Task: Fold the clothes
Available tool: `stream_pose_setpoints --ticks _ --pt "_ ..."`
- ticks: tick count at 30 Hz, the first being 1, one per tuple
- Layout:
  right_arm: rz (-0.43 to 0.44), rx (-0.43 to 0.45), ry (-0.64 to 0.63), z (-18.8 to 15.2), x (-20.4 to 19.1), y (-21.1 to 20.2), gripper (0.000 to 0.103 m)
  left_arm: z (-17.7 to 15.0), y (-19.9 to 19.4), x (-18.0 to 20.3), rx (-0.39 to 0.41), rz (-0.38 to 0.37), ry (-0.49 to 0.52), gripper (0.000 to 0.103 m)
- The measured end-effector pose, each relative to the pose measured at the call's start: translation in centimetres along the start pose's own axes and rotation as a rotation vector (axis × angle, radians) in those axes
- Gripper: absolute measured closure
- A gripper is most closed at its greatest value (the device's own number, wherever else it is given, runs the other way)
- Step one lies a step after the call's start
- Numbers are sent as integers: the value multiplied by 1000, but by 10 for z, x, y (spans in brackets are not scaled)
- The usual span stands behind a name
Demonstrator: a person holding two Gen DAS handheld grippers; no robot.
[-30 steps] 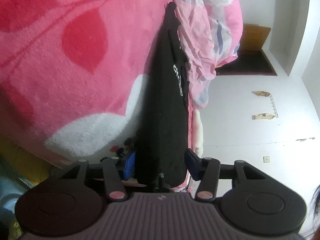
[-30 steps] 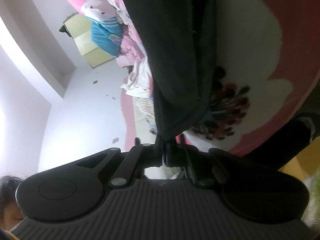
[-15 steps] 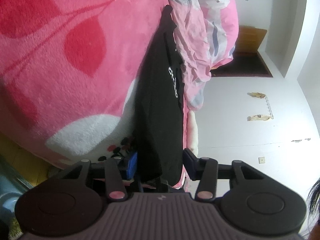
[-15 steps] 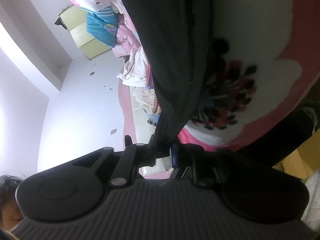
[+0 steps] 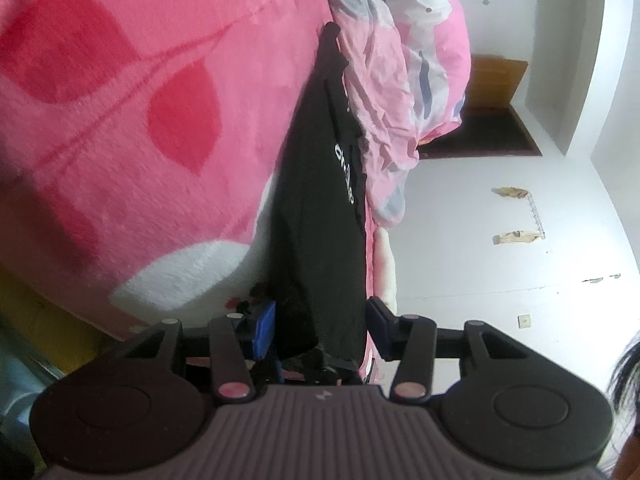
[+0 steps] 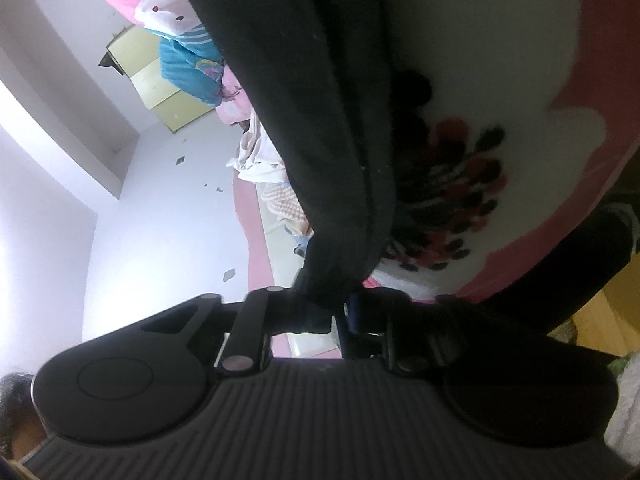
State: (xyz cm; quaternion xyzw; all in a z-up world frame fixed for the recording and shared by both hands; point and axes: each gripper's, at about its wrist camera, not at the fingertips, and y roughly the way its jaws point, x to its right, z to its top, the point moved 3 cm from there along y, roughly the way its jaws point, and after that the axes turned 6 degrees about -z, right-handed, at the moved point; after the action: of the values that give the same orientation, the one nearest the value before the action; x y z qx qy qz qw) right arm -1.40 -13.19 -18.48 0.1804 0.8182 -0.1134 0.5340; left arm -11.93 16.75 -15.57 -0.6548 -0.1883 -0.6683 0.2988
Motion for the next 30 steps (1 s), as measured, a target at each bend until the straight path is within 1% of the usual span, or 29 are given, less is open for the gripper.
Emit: stream_pose_setpoints --ticks 2,3,7,9,12,15,20,23,27,30 --pt "7 -11 0 0 -2 2 100 3 -7 -2 19 -7 -5 54" --pt "11 -18 -2 0 -4 3 100 5 -10 -4 32 -7 -13 54" --pt "25 -44 -11 -1 -11 7 101 13 -21 -18 75 -5 -65 54" --pt "33 -50 -8 -1 -14 8 101 15 -22 -26 78 -9 -93 50" --pt "45 -58 0 2 -19 9 101 16 -17 -33 65 -20 -125 44" --pt "65 -69 8 4 -26 12 101 18 -6 -34 36 -33 -132 39" --pt "95 -81 10 7 -38 15 101 22 20 -31 -18 -89 -151 33" --pt "101 -82 13 9 -44 15 101 19 36 -31 -49 -117 -171 33" --pt "84 -74 8 12 -49 12 101 13 50 -32 -72 -150 -198 33" --pt "71 -68 5 14 -53 11 101 14 50 -29 -55 -153 -179 36"
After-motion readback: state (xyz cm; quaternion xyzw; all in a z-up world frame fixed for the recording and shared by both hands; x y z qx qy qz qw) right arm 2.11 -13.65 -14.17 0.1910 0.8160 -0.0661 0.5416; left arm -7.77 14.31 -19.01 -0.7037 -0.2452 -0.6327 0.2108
